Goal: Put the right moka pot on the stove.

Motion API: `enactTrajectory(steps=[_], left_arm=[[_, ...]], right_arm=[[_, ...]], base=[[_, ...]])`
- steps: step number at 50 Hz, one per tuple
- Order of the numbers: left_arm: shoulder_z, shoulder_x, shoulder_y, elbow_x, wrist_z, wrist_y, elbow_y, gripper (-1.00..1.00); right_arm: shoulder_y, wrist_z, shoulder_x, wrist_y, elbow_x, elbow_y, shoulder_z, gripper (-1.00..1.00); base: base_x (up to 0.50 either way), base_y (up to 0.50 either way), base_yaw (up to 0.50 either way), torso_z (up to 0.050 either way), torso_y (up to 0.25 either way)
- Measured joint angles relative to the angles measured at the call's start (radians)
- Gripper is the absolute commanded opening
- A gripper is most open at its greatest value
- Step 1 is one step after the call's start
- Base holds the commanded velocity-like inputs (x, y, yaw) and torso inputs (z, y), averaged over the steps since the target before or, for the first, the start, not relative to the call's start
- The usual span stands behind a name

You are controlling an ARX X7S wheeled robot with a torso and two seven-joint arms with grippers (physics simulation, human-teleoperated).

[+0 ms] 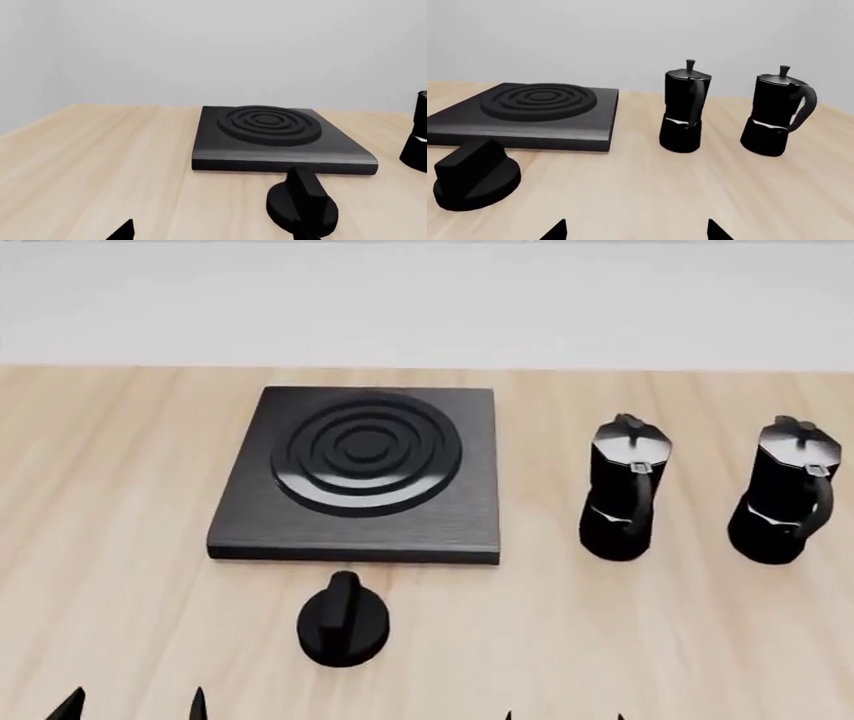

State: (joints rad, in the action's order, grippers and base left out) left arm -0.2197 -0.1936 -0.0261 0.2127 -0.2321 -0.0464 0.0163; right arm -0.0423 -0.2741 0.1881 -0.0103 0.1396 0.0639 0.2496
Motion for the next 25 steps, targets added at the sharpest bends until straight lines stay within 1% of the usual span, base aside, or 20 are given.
enactTrajectory(steps=[25], left_arm=[[-0.012,-0.008,-0.003,0.008,-0.01,-0.006,0.003,1.0]], right_arm=[[-0.003,-0.009,0.01,0.003,0.007,-0.002,0.014,1.0]], base=[[0.15,0.0,0.0,0.0,0.0]])
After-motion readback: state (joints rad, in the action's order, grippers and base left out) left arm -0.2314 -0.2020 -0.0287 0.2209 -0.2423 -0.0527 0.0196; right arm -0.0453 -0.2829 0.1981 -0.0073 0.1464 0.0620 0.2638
